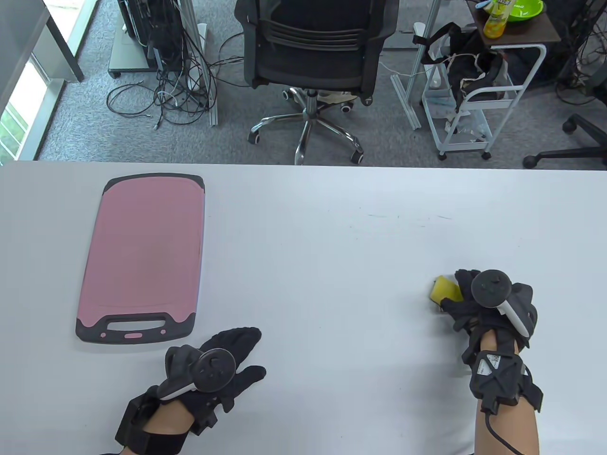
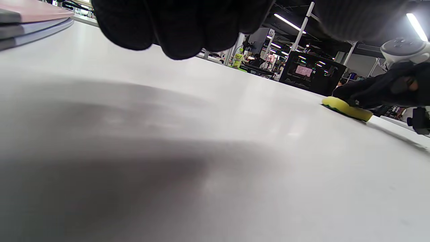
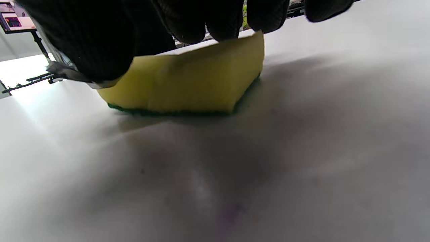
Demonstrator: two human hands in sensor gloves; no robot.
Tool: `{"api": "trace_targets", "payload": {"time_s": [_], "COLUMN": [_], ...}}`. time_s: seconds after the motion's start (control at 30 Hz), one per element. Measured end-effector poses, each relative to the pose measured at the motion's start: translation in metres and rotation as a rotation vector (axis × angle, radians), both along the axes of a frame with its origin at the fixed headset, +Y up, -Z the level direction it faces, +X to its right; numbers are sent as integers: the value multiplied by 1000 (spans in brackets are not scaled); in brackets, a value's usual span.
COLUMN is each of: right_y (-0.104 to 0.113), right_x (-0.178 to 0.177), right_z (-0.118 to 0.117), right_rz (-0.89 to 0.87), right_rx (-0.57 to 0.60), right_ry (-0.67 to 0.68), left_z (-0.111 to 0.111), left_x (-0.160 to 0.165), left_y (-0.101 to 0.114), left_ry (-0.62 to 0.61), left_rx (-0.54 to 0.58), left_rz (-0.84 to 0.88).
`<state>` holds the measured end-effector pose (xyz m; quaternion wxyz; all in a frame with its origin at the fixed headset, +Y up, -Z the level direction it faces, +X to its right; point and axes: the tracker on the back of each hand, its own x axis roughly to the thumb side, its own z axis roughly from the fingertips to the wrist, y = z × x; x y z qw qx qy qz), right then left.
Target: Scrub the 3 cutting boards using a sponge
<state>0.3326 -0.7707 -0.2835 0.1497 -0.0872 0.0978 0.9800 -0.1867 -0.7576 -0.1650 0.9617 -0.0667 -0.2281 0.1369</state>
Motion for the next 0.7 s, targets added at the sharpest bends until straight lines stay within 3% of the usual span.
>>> {"api": "trace_targets", "payload": {"time_s": [0.13, 0.3, 0.7], "right_y": [-8, -5, 21], "right_x": [-6, -10, -43], "right_z": [2, 15, 83], "right_rz": [148, 185, -60], "right_rx": [44, 113, 346], "right_ry": [17, 15, 43], "left_z": [-1, -1, 1], "left_x": [3, 1, -20], "left_y": [-4, -1, 21], "left_ry": [-7, 0, 72], "left_rx": [-13, -3, 86], "left_rz": [-15, -14, -29]}}
